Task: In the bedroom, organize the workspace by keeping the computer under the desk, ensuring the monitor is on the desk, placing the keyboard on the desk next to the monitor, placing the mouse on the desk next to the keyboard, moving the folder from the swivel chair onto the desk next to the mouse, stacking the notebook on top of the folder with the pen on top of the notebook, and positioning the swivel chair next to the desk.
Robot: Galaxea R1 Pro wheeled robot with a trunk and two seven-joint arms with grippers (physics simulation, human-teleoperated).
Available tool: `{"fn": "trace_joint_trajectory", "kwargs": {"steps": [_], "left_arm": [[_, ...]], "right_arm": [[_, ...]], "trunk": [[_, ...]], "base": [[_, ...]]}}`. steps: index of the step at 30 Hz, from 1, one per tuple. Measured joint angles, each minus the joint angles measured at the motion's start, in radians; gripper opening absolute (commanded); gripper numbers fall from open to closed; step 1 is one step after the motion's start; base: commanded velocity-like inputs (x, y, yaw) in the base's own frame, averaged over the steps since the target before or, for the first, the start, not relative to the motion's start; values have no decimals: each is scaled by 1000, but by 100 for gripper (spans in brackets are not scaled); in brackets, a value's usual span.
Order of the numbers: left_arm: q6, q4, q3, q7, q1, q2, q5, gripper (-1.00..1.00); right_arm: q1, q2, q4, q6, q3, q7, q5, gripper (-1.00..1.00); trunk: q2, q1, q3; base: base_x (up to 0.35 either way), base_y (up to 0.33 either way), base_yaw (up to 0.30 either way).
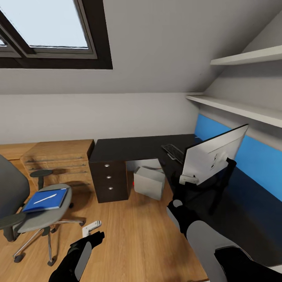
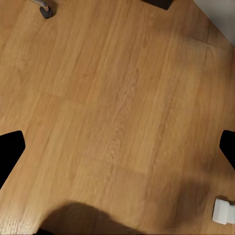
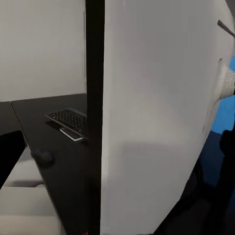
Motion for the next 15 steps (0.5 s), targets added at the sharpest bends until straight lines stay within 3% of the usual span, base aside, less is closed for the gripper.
{"fn": "trace_joint_trajectory", "kwargs": {"steps": [15], "left_arm": [[1,0,0,0,0,0,0,100]], "right_arm": [[0,-1,0,-2,-2,-25,0,100]], "trunk": [[0,0,0]], "base": [[13,0,0]]}}
